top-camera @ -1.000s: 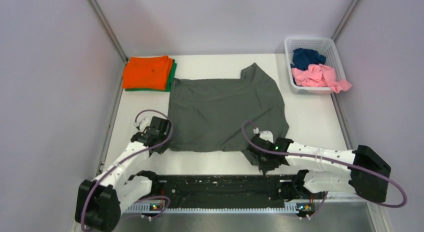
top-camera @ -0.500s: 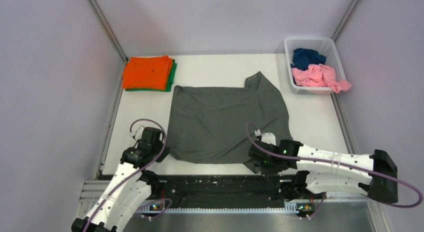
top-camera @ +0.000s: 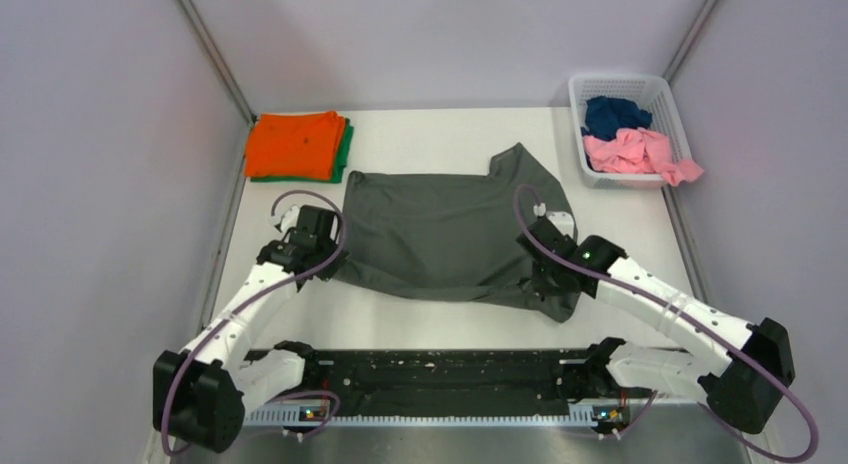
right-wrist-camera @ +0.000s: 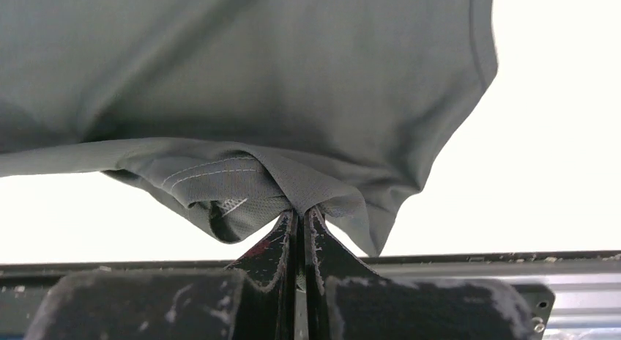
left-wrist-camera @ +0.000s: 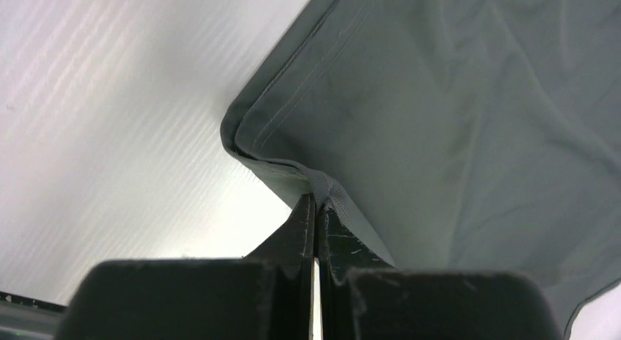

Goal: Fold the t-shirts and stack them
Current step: Fold the flattened tshirt in 1/3 of the way

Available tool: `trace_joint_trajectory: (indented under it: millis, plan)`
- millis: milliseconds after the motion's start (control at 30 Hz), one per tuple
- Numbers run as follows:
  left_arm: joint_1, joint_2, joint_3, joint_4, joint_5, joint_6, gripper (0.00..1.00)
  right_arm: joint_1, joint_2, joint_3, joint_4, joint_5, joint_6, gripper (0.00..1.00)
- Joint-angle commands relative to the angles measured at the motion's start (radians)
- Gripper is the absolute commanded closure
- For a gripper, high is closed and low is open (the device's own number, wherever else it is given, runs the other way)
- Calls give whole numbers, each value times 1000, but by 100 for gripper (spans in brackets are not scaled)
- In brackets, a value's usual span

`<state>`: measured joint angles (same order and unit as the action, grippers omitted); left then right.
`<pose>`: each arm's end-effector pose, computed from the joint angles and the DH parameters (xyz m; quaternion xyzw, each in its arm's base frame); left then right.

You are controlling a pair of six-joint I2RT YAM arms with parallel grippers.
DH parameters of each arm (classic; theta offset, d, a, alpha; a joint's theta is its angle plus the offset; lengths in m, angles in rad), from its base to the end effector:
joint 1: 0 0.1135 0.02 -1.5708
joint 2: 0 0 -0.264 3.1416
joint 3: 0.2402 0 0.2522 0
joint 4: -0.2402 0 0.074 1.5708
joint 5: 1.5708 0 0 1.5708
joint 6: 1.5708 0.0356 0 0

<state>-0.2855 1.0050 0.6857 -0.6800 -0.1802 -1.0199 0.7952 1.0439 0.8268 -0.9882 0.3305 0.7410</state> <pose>0.1830 -0.0471 0.2247 -0.3667 0.8828 -0.1019 0.2755 0.1328 0.1189 0.2470 0.0036 0.9704 0.0082 0.2413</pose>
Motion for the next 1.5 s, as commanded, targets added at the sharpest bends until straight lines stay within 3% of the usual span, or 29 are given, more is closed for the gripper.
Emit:
trace_joint_trajectory:
  millis: [0,367,567,767,900,933,967,1000,1033,1067,1200,1367,1467]
  plan:
    - [14,80,86,43,-87,28,100,-95,42,62,71,44,-137,100]
    - [88,232,140,135,-84,61,100,-251,185,126,216,-41,-337,100]
    - [94,320,155,196,-43,62,100,-280,293,159,340,-35,-545,100]
    - [103,407,191,215,-42,74,100,-290,460,235,439,-48,-883,97]
    - [115,454,224,203,-49,79,76,-297,586,313,423,36,-909,77]
    - [119,456,236,192,-52,81,68,-301,604,334,421,51,-887,49]
    - [122,449,249,178,-55,82,51,-303,612,353,417,64,-858,9]
    - [123,439,264,162,-65,83,32,-303,611,365,416,74,-829,2]
    - [123,421,274,144,-73,81,7,-303,601,371,416,90,-786,1]
    - [123,398,284,128,-83,81,2,-304,582,369,416,105,-734,1]
    - [120,307,282,91,-20,107,1,-303,429,278,434,66,-497,1]
    - [89,287,177,219,237,143,1,-302,191,10,645,-335,-378,1]
    - [62,332,150,256,275,156,1,-302,122,-99,757,-489,-359,1]
